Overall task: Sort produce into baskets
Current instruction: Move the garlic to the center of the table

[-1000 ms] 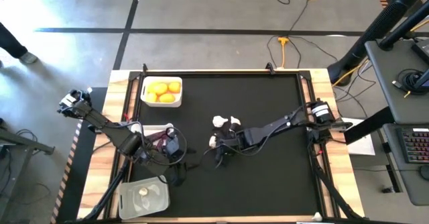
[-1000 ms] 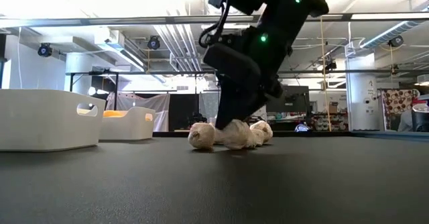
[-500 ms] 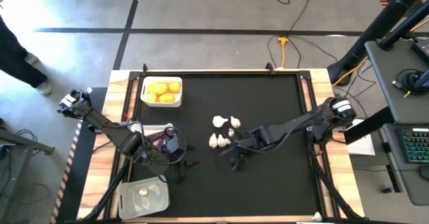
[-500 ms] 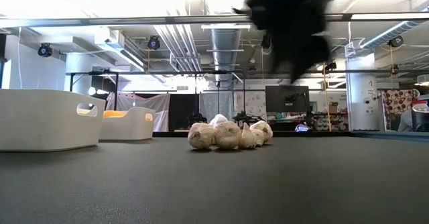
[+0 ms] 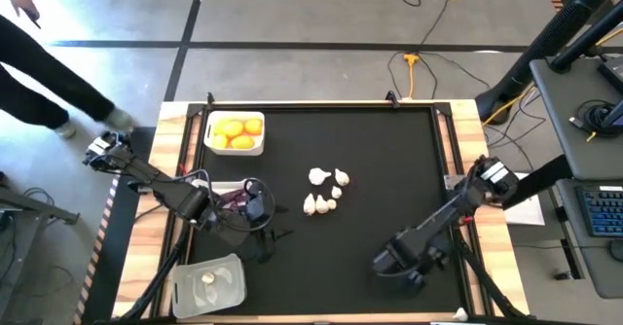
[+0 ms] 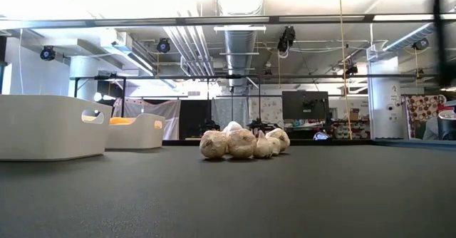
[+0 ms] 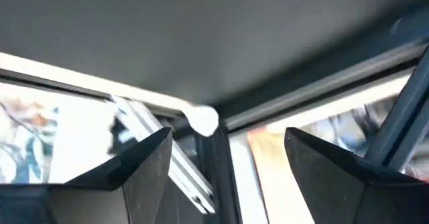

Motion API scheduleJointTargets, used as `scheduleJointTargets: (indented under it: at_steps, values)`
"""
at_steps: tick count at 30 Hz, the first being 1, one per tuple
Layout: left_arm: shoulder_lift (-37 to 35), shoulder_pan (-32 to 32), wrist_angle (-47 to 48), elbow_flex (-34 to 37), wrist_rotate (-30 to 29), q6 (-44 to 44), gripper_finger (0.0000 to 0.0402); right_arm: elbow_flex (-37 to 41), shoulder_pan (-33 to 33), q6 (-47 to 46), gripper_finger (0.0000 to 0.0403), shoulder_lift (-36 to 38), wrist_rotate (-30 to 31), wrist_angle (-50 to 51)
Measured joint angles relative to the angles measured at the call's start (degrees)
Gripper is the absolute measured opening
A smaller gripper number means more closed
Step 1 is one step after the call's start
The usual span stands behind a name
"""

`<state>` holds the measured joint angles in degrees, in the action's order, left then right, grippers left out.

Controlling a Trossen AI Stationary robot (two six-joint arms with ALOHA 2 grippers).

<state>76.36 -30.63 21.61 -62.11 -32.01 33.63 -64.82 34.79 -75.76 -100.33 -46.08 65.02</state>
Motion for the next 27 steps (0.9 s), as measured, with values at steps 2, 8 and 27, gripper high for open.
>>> scheduleJointTargets:
  at_steps: [2,8,27]
  values:
    - [0.0,0.0,0.08,0.0,0.04,-0.82,0.0256,2.74,2.15,-2.1,0.0275,0.03,-4.12,-2.01]
    - [-0.16,0.0,0.87,0.0,0.05,-1.62,0.0256,8.15,7.49,-4.01,0.0271,0.05,-11.43,-5.97]
    - [-0.37,0.0,1.7,0.0,-0.53,-0.44,0.0256,15.94,16.24,-29.46,0.0257,-0.02,-15.26,-44.9]
